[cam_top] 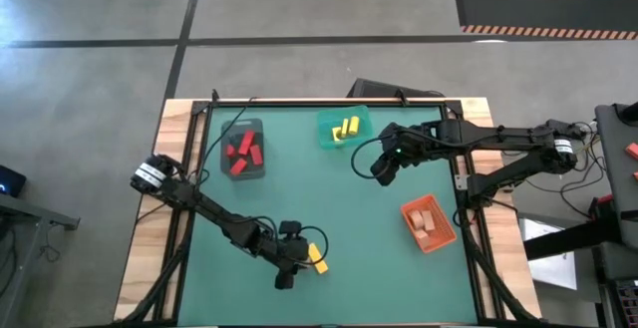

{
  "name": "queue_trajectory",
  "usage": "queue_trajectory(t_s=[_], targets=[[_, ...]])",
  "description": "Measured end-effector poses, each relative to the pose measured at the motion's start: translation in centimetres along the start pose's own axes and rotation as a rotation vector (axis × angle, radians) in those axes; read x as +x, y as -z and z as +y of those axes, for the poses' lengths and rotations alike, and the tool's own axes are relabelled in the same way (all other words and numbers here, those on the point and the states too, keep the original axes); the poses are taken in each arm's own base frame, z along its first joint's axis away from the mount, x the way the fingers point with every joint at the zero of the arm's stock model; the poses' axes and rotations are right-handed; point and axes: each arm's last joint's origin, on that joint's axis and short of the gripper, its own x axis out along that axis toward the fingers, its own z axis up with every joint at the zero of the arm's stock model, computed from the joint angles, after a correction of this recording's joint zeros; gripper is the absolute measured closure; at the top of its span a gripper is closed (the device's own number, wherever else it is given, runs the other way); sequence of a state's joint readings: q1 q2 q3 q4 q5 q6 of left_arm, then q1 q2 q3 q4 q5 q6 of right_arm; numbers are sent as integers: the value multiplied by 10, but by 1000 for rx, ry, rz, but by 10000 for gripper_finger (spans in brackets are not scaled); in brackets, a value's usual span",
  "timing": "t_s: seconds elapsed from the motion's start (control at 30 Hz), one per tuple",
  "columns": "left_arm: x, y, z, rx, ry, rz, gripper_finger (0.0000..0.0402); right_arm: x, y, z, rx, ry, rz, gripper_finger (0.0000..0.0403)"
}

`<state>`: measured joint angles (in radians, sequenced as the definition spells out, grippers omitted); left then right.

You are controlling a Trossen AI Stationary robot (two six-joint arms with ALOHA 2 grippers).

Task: Sort & place blocks by color
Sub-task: Put the light brown block into the orange bin

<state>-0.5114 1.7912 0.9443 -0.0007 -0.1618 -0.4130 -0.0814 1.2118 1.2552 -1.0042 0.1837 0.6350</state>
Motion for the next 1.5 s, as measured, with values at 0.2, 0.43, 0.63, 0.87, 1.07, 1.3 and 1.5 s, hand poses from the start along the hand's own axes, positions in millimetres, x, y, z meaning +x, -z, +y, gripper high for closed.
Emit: queue_trajectory(t_s=[0.2, 0.43, 0.63, 0.87, 1.07, 1.3, 1.5], targets=[[0, 0, 0, 1, 17, 10, 275, 0, 0, 0, 7, 0, 0, 248], [-22, -7, 0, 39, 20, 39, 276, -2, -1, 1, 11, -9, -6, 248], [-68, -33, 5, 2, 50, -114, 277, -30, -17, 11, 71, -103, -105, 248], [-129, -62, 29, -40, -41, -354, 278, -71, -29, 39, 21, -291, -275, 250], [-179, -77, 58, -154, -77, -534, 278, -93, -29, 66, -130, -406, -480, 255], [-229, -89, 74, -420, 26, -834, 278, -110, -22, 99, -417, -377, -794, 257], [-249, -95, 74, -624, 121, -1007, 279, -116, -22, 119, -572, -303, -982, 259]])
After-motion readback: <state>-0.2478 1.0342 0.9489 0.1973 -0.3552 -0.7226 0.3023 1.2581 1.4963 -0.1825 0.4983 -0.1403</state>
